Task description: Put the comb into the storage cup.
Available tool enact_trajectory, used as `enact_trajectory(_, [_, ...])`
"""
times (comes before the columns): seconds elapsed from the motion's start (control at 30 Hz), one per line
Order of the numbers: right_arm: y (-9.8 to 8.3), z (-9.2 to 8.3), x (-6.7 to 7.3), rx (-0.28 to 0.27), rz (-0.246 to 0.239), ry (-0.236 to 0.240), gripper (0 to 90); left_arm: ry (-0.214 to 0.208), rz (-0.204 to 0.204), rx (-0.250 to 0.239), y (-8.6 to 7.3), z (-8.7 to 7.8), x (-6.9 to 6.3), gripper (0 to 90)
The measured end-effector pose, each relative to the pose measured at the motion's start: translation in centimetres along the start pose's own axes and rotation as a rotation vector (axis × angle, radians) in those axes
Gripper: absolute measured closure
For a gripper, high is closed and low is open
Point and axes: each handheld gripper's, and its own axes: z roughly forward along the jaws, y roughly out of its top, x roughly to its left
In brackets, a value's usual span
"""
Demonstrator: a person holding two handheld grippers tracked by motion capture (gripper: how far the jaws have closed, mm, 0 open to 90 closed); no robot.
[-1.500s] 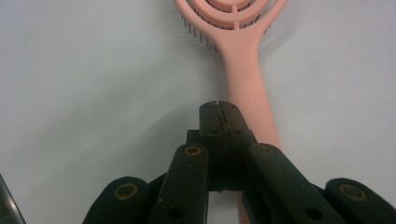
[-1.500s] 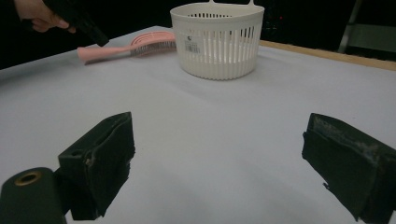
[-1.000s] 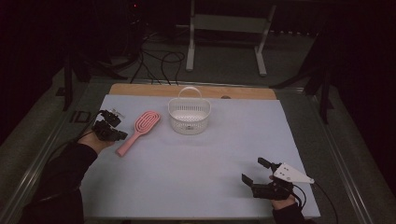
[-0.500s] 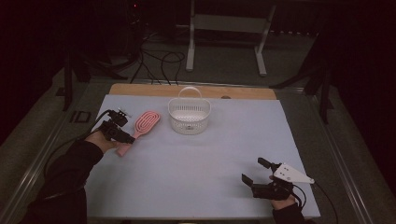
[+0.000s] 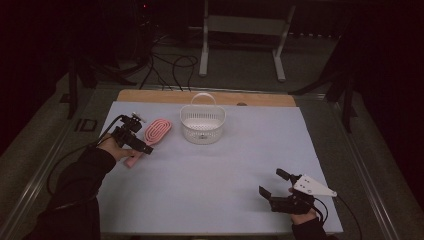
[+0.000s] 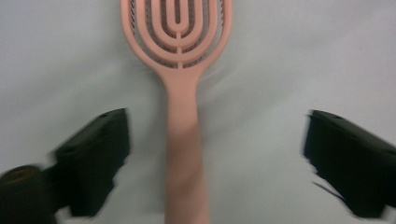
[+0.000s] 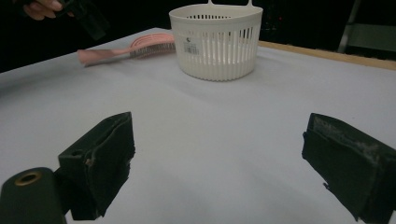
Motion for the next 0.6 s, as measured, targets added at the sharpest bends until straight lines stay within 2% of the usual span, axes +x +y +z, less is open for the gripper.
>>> enact_trajectory(0.07, [0.0,0.0,0.0,-0.001,0.0,0.0,8.9,0.004,-0.019,-0.024,0.3,-0.1,0.0,0.0])
enact_trajectory(0.27, [0.0,0.0,0.0,-0.002,0.0,0.001,9.0,-0.014,-0.047,-0.045,1.0,-0.1,0.1,0.0])
enact_trajectory(0.6, [0.0,0.0,0.0,-0.001,-0.002,0.003,9.0,-0.005,-0.057,-0.012,1.1,1.2,0.8,0.0])
